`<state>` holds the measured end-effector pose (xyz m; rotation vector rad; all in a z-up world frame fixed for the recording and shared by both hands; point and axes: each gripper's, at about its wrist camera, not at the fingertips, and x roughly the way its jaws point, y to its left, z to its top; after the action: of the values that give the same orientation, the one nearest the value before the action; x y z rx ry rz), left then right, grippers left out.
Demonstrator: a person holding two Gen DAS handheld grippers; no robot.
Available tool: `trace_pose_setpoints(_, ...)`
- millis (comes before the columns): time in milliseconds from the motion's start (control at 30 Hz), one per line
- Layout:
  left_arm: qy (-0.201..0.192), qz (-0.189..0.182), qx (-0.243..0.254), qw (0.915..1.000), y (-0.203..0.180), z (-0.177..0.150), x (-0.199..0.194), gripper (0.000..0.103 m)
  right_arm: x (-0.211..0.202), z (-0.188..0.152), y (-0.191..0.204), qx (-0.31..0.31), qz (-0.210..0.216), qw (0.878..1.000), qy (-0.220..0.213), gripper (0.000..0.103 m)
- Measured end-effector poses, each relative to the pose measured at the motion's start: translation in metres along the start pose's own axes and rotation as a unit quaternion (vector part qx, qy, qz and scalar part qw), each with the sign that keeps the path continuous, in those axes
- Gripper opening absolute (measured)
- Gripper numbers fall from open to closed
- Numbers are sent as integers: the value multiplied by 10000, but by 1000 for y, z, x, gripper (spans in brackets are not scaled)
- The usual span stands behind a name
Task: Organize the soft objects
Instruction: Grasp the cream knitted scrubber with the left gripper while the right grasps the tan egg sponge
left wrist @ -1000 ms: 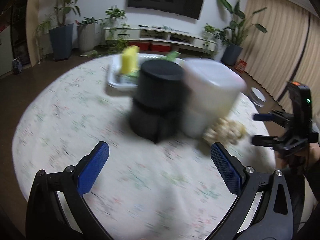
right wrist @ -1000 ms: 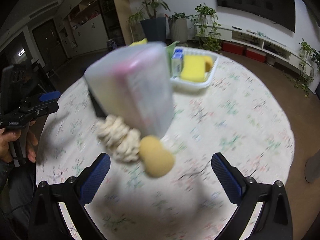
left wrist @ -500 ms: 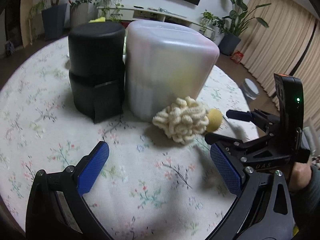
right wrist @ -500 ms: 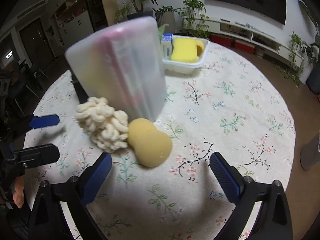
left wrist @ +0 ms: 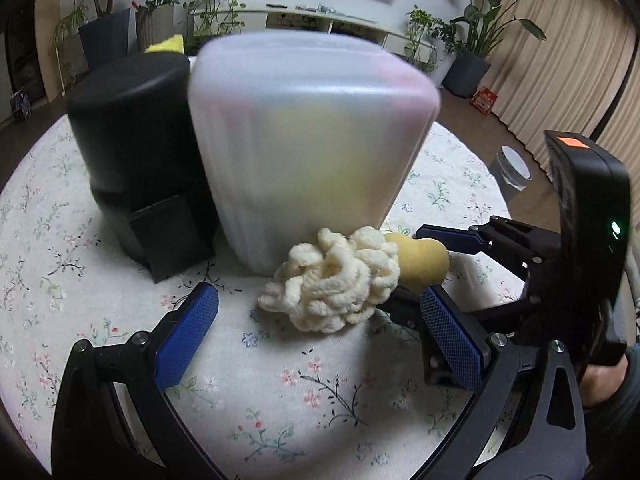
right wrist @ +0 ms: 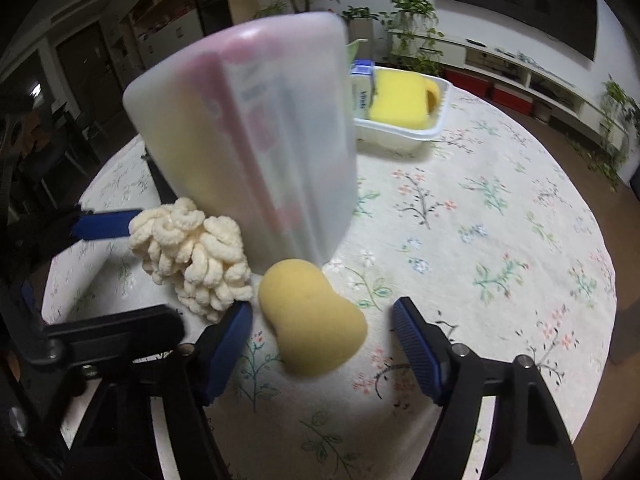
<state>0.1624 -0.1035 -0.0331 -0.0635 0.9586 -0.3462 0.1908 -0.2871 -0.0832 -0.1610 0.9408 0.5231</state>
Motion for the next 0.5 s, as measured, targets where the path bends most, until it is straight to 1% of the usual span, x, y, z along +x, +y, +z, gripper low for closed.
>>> trace_pose_setpoints(133, 46, 138, -65, 9999, 1, 2, 6, 103, 2, 1, 5, -192, 9, 9998, -10, 68)
trace_pose_setpoints(300, 216, 441, -87, 9988, -1, 1, 19, 103, 2, -1, 5, -382, -11, 9992, -84, 67)
trace_pose_setpoints(367, 228, 478, -152, 9985, 1, -1, 22, 103, 0, -7, 7, -517, -59, 9986, -137, 67)
trace_pose_setpoints(500, 187, 547, -204, 9981, -1, -1, 24, 103, -2, -8, 4, -443, -11, 9989, -178, 64)
